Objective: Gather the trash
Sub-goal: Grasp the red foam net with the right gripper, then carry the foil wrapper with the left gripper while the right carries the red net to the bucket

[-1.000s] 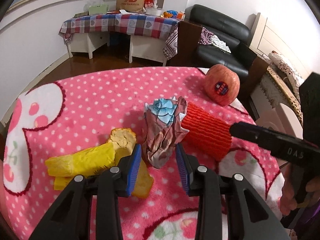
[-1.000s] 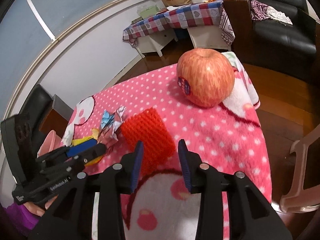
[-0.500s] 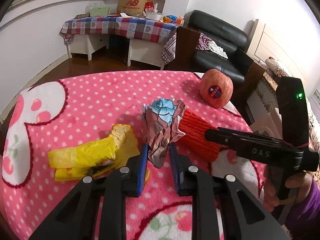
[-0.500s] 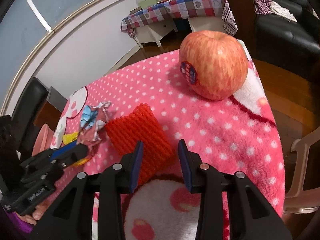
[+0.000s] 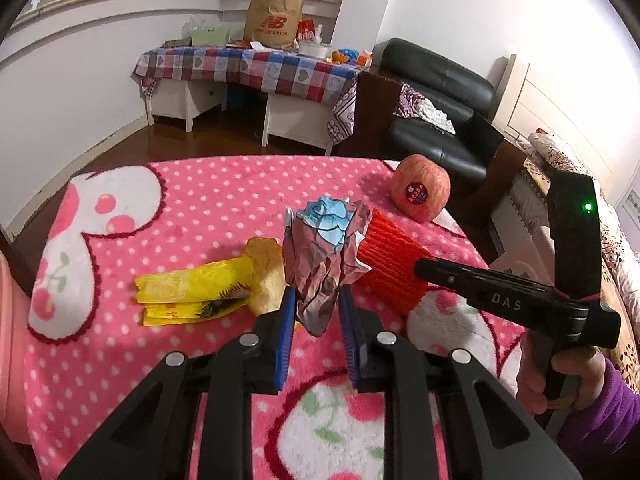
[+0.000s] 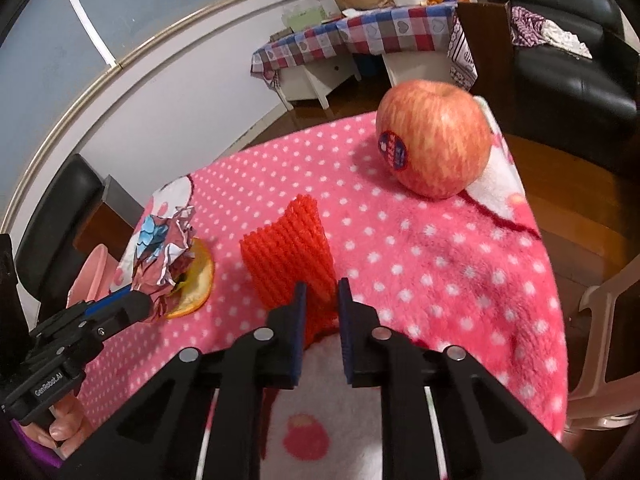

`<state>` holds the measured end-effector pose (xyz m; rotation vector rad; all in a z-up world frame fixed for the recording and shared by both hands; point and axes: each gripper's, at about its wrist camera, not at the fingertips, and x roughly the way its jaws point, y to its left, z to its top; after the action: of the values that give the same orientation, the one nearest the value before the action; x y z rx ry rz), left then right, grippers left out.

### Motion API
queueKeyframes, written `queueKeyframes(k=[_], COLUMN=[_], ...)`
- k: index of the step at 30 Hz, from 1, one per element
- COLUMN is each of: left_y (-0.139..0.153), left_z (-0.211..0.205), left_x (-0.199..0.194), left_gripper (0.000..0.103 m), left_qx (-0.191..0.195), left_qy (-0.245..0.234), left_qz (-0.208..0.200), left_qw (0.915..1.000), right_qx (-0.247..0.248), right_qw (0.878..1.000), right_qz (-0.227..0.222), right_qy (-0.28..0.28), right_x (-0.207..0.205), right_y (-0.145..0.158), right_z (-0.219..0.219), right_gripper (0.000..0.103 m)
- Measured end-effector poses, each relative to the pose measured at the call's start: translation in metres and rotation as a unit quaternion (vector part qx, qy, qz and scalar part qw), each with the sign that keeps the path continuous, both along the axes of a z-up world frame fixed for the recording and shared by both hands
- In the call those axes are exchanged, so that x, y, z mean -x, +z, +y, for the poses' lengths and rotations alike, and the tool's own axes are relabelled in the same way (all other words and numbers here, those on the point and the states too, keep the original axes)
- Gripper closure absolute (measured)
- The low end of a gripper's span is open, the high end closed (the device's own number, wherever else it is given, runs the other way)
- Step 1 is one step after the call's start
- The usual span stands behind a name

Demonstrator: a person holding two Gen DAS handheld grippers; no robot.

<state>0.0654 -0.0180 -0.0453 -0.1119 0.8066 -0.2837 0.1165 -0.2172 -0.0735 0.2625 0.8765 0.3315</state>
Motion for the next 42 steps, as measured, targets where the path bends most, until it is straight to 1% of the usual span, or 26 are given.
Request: queueKeyframes(k=[8, 15, 20, 29, 36, 42], left_y=[0.017, 0.031, 0.034, 0.041, 0.044, 0.042], left_z=[0.002, 0.018, 0.033, 0.067, 0.101, 0.13], left_x=[0.023, 0.044, 0.055, 0.078, 0.097, 0.108], left_gripper=[0.082, 0.082, 0.082, 0.082, 0.082, 0.082], left_qx=[-0.002, 0.007, 0.013, 0.017, 0.016, 0.019], left_qy=[0.005, 0.028, 0.052, 0.098, 0.147, 0.181], left_qz=[-0.025, -0.044, -0.049, -0.063, -0.073, -0.072], left_qw=[0.9997, 0.9986, 0.9974, 0.993, 0.9863, 0.9807], right_qx=[-0.007, -0.009, -0.003, -0.006, 0.002, 0.004], right_qw=[0.999, 0.998, 0.996, 0.992, 0.985, 0.979], right_qz=[-0.032, -0.057, -0.073, -0.074, -0.08, -0.08], right_qy=[0.006, 0.028, 0.048, 0.098, 0.151, 0.188], right_x=[0.025, 0.043, 0.052, 0.057, 0.06, 0.058], right_y=[0.023, 0.045, 0.056, 0.061, 0.068, 0.071], right_z=[0.0, 0.013, 0.029, 0.07, 0.118, 0.153], right_gripper=[0.09, 0.09, 0.09, 0.09, 0.09, 0.09])
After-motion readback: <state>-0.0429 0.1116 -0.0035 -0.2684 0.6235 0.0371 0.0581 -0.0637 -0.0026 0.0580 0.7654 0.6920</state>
